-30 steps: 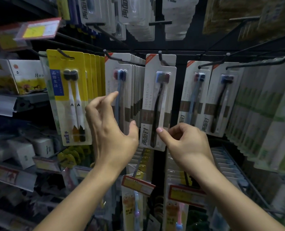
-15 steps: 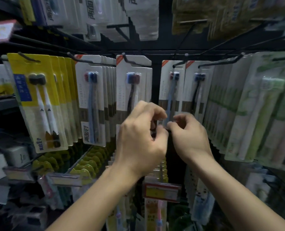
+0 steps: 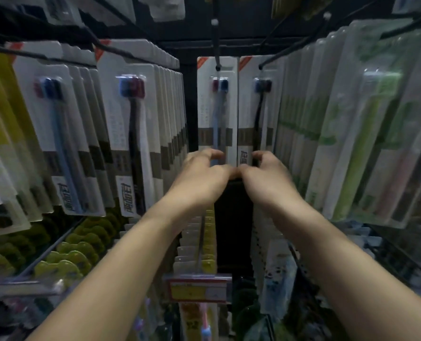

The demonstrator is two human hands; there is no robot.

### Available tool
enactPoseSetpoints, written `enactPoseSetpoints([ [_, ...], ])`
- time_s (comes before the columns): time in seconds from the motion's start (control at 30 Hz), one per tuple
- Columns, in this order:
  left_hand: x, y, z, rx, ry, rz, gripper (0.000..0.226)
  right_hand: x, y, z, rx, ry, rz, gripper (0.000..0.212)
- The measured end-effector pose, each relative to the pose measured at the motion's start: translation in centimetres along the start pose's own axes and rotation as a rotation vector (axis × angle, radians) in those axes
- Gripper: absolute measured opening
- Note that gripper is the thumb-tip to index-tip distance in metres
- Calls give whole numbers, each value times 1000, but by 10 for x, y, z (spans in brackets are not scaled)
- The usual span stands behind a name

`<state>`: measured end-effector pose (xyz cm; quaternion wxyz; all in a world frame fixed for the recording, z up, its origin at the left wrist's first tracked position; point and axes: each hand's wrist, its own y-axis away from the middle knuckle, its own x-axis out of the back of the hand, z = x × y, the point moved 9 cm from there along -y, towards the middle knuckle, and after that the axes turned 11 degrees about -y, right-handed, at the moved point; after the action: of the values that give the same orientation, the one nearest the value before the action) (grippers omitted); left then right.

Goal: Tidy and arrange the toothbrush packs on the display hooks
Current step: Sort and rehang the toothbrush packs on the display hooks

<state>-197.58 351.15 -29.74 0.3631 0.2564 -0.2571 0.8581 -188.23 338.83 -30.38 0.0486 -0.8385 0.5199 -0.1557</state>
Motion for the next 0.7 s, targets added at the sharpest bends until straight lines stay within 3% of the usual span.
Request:
enactPoseSetpoints([
  [0.27, -10, -16, -16, 73, -28, -37, 58, 0, -11, 5, -49, -38, -36, 75],
  [0.37, -12, -21, -18, 76, 32, -44, 69, -1, -15, 8, -62, -74, -42, 61],
  [0.5, -14, -23, -18, 52, 102, -54, 49, 0, -14, 4, -54, -91, -23, 70],
  [0.7, -10, -20, -15, 41, 162, -8, 44, -2, -14, 8, -69, -131, -27, 77],
])
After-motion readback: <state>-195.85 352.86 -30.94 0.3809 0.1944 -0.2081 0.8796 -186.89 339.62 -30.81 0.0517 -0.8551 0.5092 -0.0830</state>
